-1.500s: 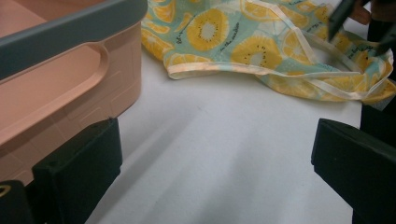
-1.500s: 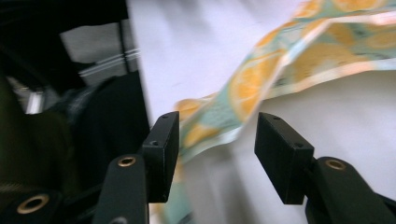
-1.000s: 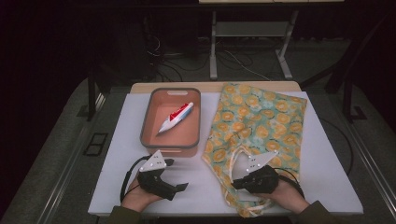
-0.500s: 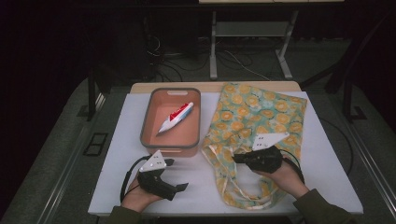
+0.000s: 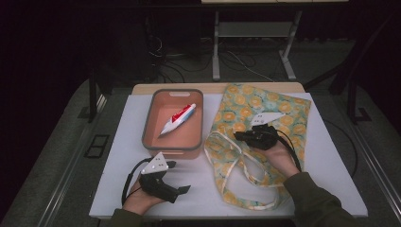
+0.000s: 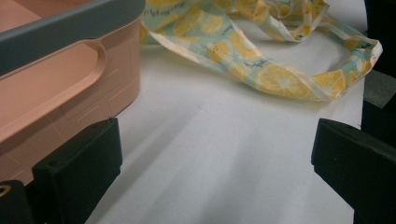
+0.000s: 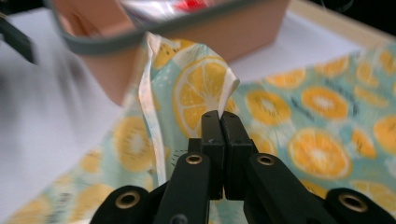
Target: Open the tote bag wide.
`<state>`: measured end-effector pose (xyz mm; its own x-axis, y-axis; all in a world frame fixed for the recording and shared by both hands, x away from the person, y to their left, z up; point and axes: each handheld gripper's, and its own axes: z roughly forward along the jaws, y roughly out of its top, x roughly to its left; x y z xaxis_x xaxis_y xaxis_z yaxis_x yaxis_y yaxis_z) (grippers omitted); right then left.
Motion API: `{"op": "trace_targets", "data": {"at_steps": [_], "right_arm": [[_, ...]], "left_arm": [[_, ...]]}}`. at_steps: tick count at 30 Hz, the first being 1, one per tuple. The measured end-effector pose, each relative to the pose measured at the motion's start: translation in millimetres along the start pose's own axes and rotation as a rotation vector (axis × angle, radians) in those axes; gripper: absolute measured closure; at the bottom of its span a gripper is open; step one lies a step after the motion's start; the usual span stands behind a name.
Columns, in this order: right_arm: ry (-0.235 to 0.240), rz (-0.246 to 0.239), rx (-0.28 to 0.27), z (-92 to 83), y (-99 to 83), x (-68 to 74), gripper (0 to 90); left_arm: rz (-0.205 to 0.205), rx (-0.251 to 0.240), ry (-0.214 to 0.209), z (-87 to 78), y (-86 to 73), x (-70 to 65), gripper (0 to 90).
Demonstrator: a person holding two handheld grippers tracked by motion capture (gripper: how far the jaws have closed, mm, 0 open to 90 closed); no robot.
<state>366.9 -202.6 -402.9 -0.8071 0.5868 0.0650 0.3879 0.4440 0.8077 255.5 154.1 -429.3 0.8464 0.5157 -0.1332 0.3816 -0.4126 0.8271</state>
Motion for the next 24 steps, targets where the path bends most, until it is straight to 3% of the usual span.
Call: {"op": "trace_targets", "data": {"at_steps": [3,5,8,9,10,12,14,16,21,24], "right_arm": [[-0.001,0.029,0.036,9.7,-10.3,-6.4,88.5],[0.004,0.036,0.05,8.7,-13.0,-6.9,75.9],[0.036,0.062,0.025,-7.3,-11.0,-5.7,62.2],[0.04,0.06,-0.005,-23.6,-9.4,-2.3,56.4],[0.04,0.06,-0.005,-23.6,-9.4,-2.3,56.4],[0.074,0.064,-0.021,-39.5,-10.0,1.7,52.7],[0.114,0.04,-0.006,-60.4,-17.7,12.8,49.3],[0.123,0.032,0.002,-63.9,-20.7,16.1,48.9],[0.153,-0.065,0.121,-74.3,-52.5,36.5,45.9],[0.152,-0.088,0.161,-78.4,-66.7,41.3,45.3]], "left_arm": [[-0.003,0.002,-0.002,0.4,-0.4,0.6,0.4],[0.0,0.004,-0.003,0.3,-0.2,0.2,0.4],[0.001,0.001,-0.003,-0.1,-0.2,-0.3,0.4],[0.0,0.0,-0.002,-0.1,-0.2,-0.2,0.4],[0.0,0.001,-0.002,-0.2,-0.1,-0.1,0.4],[0.002,0.001,-0.001,-0.3,0.1,-0.3,0.4],[0.002,0.0,-0.001,-0.3,0.3,-0.6,0.4],[0.003,0.003,-0.001,-0.1,0.3,-0.6,0.4],[0.003,0.002,0.0,-0.1,0.5,-1.2,0.4],[0.003,0.003,0.001,0.1,0.4,-1.4,0.4]]}}
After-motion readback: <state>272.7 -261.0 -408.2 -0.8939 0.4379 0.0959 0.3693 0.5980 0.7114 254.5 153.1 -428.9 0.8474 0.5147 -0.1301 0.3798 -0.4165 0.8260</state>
